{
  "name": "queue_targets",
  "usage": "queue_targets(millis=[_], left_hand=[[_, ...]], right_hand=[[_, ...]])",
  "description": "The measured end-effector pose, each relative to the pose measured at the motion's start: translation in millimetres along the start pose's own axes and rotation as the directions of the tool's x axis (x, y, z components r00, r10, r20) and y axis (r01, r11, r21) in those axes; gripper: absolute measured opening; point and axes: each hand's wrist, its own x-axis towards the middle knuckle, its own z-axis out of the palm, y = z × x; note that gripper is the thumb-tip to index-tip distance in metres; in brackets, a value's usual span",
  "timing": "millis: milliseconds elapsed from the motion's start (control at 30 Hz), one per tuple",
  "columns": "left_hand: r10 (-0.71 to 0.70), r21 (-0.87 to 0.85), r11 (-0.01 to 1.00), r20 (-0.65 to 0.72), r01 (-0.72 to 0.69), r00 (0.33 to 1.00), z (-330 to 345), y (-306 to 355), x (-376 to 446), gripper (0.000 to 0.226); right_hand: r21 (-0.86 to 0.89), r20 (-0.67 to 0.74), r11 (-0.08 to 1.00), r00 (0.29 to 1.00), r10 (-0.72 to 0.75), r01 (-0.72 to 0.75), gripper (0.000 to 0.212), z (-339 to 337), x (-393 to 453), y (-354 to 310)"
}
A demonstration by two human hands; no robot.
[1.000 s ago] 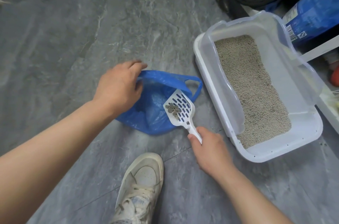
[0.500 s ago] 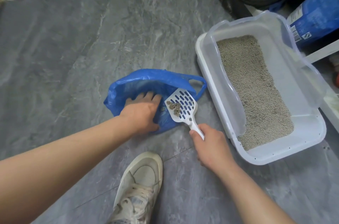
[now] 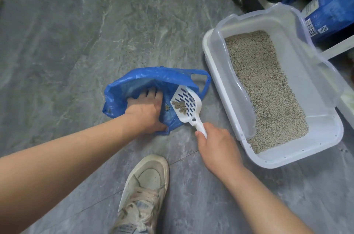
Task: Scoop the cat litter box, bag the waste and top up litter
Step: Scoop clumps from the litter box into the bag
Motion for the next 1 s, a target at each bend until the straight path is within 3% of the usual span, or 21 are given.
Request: queue_targets(millis=[267, 733, 1000], left_hand=[[-0.007, 0.006, 1.000, -0.015, 0.007, 1.000, -0.2, 1.9, -2.3, 0.114], [-0.024, 0.047, 0.999, 0.022, 0.023, 0.999, -2.3, 5.7, -2.1, 0.123], [-0.012, 0.055, 0.998, 0.009, 0.012, 1.000, -2.3, 5.6, -2.3, 0.117]], right_hand=[[-0.130, -0.065, 0.991, 0.997, -0.050, 0.041, 0.026, -9.8, -5.4, -5.3], [-0.053, -0.205, 0.996, 0.975, -0.085, 0.076, 0.017, -3.9, -8.5, -7.5], [-0.078, -0.210, 0.995, 0.975, -0.075, 0.060, 0.016, -3.2, -11.5, -4.0]])
